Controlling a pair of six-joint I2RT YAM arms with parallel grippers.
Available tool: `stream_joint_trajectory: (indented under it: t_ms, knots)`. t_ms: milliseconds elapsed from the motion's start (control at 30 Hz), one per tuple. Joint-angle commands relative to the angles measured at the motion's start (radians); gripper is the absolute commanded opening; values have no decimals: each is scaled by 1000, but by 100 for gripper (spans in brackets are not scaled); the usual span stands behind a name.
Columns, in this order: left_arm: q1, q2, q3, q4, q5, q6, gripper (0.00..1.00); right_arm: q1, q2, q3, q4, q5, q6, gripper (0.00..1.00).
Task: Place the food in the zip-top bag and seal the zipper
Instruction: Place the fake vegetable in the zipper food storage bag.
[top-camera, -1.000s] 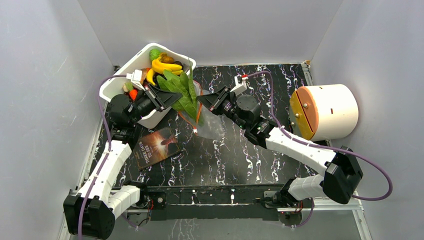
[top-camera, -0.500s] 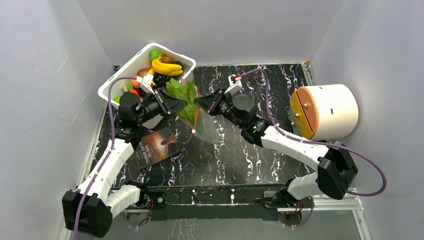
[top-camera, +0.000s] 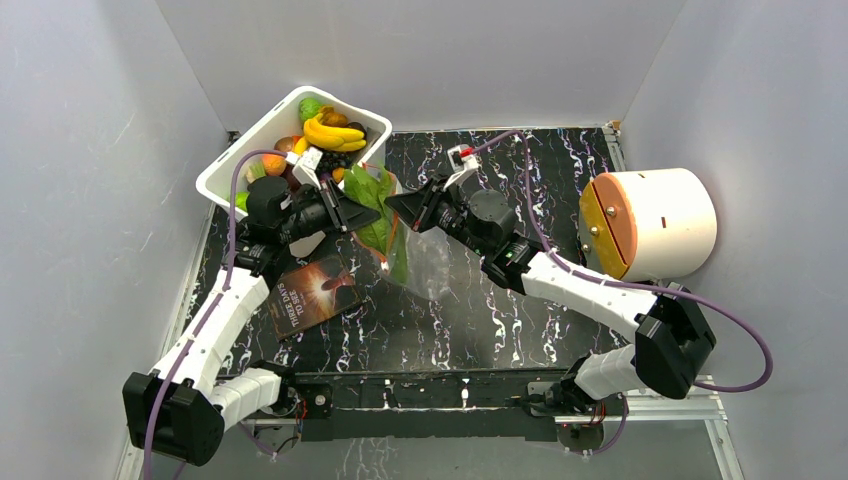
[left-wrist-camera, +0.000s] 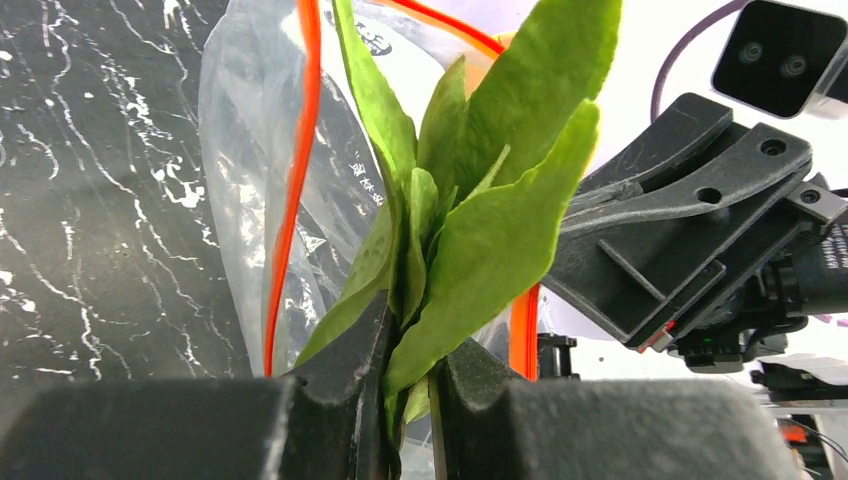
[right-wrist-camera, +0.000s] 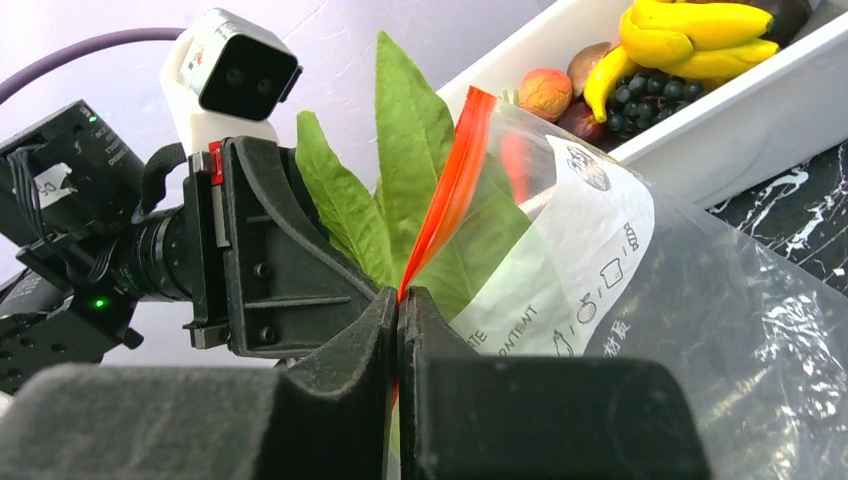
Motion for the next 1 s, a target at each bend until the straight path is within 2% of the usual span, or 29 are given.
stream_joint_trajectory:
  t_ms: [0,400,567,633,667,733,767,867,967]
  knots:
    - [-16,-8,9,61,73,-60,11,8,-13,0,127,-54,-66,0]
    - [-45,91,82,-171,-22,133,11,40,10,26,193,-207,-125,0]
    - [-59,106,104,-191,-25,143,12,52,23,21,193,-233,-127,0]
    - [-61,66,78,-132,-5,107,47,53,4,-18,194,-169,-108,0]
    - [-61,46,84,-160,-36,96,57,53,-14,-36,190,-126,-92,0]
    - [-62,26,108,-222,-46,98,63,53,-48,-44,156,-72,-74,0]
    - [-60,13,116,-241,-59,96,63,53,-59,-52,151,-57,-66,0]
    - [-60,-41,121,-235,-96,88,51,53,-91,-66,147,-26,-43,0]
    - [-61,-53,120,-212,-103,89,29,53,-98,-59,144,-33,-37,0]
